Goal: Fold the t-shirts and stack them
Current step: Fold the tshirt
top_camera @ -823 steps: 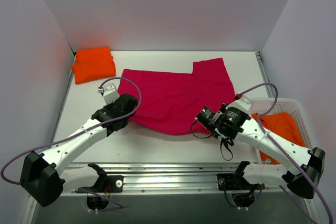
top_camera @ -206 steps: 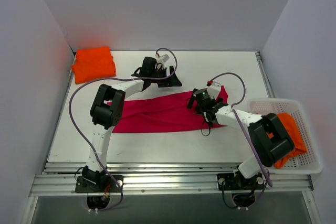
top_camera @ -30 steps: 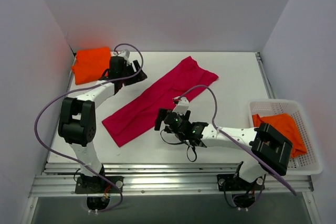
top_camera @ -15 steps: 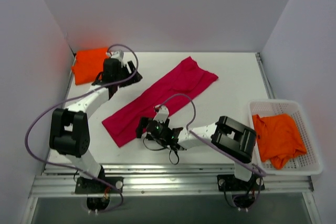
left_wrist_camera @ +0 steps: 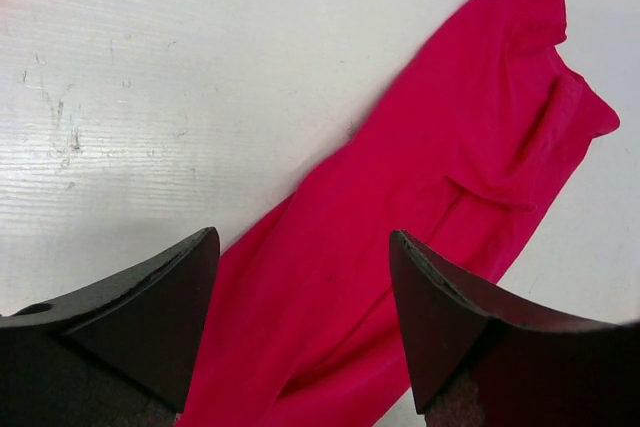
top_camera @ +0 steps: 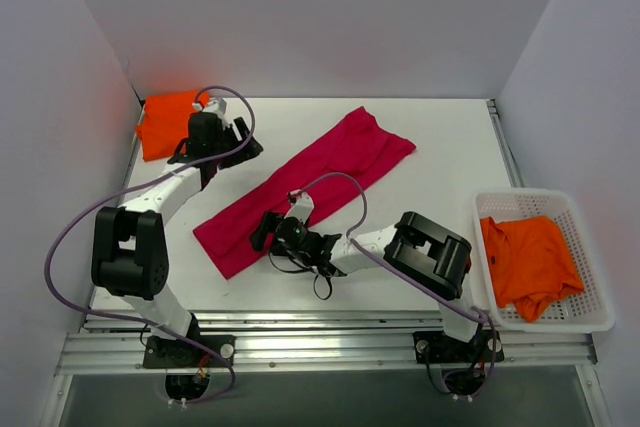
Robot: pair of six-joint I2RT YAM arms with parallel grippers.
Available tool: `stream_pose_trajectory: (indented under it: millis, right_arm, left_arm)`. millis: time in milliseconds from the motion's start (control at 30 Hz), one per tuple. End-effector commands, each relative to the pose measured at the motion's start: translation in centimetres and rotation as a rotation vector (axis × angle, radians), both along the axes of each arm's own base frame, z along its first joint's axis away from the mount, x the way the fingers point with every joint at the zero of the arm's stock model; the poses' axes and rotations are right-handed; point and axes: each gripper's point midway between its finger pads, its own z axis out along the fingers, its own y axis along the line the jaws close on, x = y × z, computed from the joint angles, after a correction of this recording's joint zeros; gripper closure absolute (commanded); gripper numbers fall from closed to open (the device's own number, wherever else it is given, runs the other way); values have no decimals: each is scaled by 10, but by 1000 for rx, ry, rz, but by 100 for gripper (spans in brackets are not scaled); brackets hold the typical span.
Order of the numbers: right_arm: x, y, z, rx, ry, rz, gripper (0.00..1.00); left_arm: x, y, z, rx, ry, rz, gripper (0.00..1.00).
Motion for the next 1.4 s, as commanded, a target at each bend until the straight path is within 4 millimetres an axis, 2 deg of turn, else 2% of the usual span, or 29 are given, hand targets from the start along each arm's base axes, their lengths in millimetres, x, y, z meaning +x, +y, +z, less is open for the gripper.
stream_pose_trajectory:
  millis: [0, 67, 100, 167, 300, 367, 400, 433, 467, 500, 533, 567, 600, 667, 733, 767, 833, 867, 967, 1067, 1100, 1133, 1167, 1200, 1233, 1267, 1300, 1333, 1367]
  right_arm:
    - [-22, -26, -64, -147, 136, 37, 37]
    - [-21, -27, -70, -141, 149, 44, 52]
    - [-21, -28, -72, -143, 155, 47, 72]
    - [-21, -30, -80, -155, 176, 45, 100]
    - [-18, -38, -84, -172, 177, 34, 100]
    - [-17, -54, -86, -195, 179, 5, 100]
    - [-10, -64, -72, -179, 164, -31, 100]
    - [-9, -76, -64, -160, 169, -83, 100]
    - [-18, -120, -80, -225, 176, -175, 100]
    - [-13, -130, -44, -119, 126, -239, 100]
    - [-18, -149, -36, -83, 112, -298, 100]
    - [-36, -181, -48, -86, 138, -359, 100]
    - [-36, -194, -24, -62, 92, -412, 100]
    - [-51, -205, -12, -83, 71, -449, 100]
    - [-58, -220, 10, -132, 15, -479, 100]
    - [-58, -224, 18, -143, 1, -494, 70]
    - [-56, -242, 39, -199, -47, -558, 22]
    - [-56, -245, 48, -209, -69, -573, 6]
    - [-49, -265, 80, -276, -151, -641, 4]
    - [-35, -266, 116, -277, -250, -680, 3]
    - [-30, -267, 122, -301, -274, -681, 3]
    - [-25, -263, 134, -288, -289, -690, 3]
    - [-21, -261, 138, -298, -305, -697, 3]
    - [-18, -261, 142, -303, -313, -705, 3]
    - [-16, -260, 144, -322, -322, -700, 3]
    - [-13, -258, 148, -316, -328, -705, 3]
    - [-10, -258, 149, -318, -330, -711, 3]
    - [-8, -258, 149, -334, -332, -705, 3]
    - [-6, -257, 149, -328, -331, -705, 3]
  left_arm:
    - [1, 0, 28, -17, -78, -15, 22]
    - [1, 0, 27, -21, -78, -20, 22]
    - [1, 0, 27, -22, -80, -21, 22]
    - [-1, 1, 24, -25, -71, -23, 22]
    - [4, 3, 25, -31, -95, -20, 22]
    - [4, 3, 25, -34, -93, -23, 22]
    - [4, 3, 25, -35, -93, -24, 22]
    - [4, 3, 26, -37, -96, -25, 22]
    - [3, 2, 26, -39, -97, -31, 22]
    - [3, 2, 27, -40, -100, -31, 22]
    - [4, 2, 29, -43, -104, -31, 22]
    - [4, 0, 30, -48, -107, -35, 22]
    - [4, 0, 30, -50, -106, -36, 22]
    - [5, -2, 32, -60, -113, -40, 22]
    - [8, -5, 32, -74, -115, -47, 22]
    - [9, -6, 34, -80, -121, -51, 22]
    - [11, -10, 33, -98, -118, -60, 22]
    - [12, -12, 34, -104, -121, -66, 22]
    - [19, -27, 31, -111, -121, -118, 22]
    - [30, -60, 24, -127, -107, -233, 22]
    - [44, -71, 19, -131, -107, -258, 22]
    - [46, -83, 19, -143, -107, -300, 22]
    - [50, -96, -7, -134, -54, -329, 22]
    - [56, -104, -12, -135, -48, -348, 22]
    - [71, -114, 8, -146, -99, -374, 22]
    - [75, -125, -17, -159, -49, -406, 22]
    - [82, -132, -21, -170, -44, -418, 22]
    - [95, -139, -3, -186, -75, -432, 22]
    - [100, -144, -33, -205, -8, -437, 22]
